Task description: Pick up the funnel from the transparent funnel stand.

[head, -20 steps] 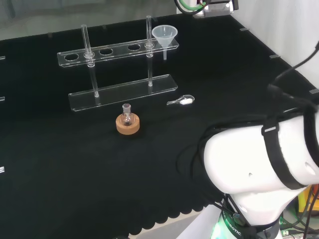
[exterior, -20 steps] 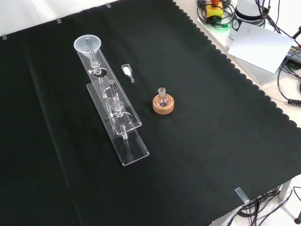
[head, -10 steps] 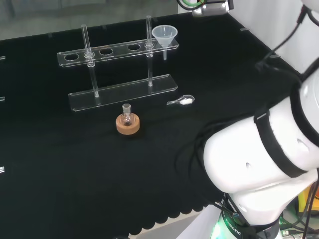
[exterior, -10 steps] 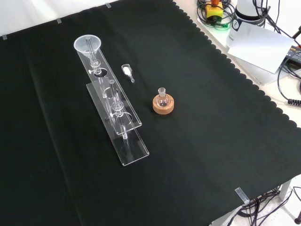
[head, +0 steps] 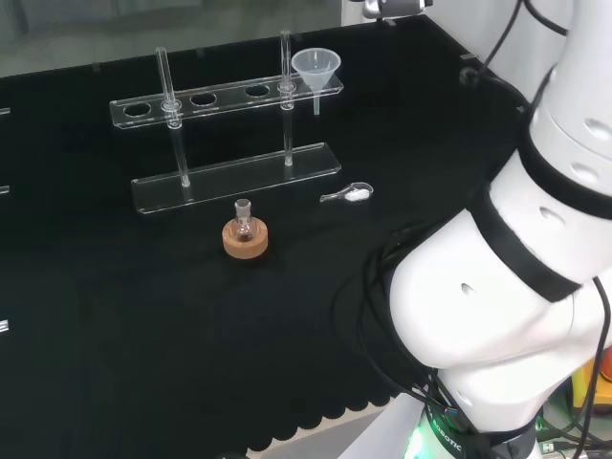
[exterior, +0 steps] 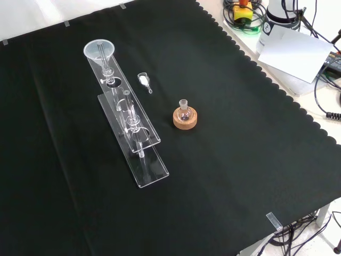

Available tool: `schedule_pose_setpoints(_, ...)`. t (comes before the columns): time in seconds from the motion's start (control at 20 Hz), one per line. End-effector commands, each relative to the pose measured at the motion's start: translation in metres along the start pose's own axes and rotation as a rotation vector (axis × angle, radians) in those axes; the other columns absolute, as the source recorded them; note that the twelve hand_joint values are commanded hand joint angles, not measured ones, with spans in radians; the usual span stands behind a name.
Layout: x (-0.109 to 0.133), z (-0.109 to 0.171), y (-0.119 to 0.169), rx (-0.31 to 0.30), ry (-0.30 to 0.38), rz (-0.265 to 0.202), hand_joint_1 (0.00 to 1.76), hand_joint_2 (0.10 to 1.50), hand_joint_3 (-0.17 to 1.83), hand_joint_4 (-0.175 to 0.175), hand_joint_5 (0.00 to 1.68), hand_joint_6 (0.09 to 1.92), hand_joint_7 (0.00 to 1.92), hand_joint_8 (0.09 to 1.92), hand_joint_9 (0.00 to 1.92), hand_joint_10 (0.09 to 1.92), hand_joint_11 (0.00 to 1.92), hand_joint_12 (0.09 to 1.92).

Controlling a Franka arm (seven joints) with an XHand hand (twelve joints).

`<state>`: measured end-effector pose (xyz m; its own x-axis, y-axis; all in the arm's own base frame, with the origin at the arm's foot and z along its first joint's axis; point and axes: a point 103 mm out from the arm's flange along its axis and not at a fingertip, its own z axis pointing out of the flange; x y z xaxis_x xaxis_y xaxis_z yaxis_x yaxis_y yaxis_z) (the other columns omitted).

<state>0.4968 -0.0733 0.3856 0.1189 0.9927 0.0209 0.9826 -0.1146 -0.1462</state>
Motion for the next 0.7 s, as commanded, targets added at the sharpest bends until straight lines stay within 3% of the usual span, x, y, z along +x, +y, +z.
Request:
schedule_pose_setpoints(0.05, -0.007, 0.032, 0.041, 0.061, -0.004, -0.061, 0.14, 1.09, 0.34, 0.024, 0.18, 0.09, 0.07, 0.50, 0.18, 0.63, 0.12, 1.37)
schedule_pose_setpoints(0.4, -0.001, 0.056, 0.064, 0.144, -0.005, -0.092, 0.29, 0.98, 0.30, 0.023, 0.18, 0.09, 0.10, 0.52, 0.22, 0.66, 0.12, 1.39)
schedule_pose_setpoints(0.7, 0.000, 0.073, 0.083, 0.275, -0.042, -0.104, 0.48, 0.84, 0.26, 0.011, 0.15, 0.09, 0.09, 0.58, 0.23, 0.71, 0.16, 1.43)
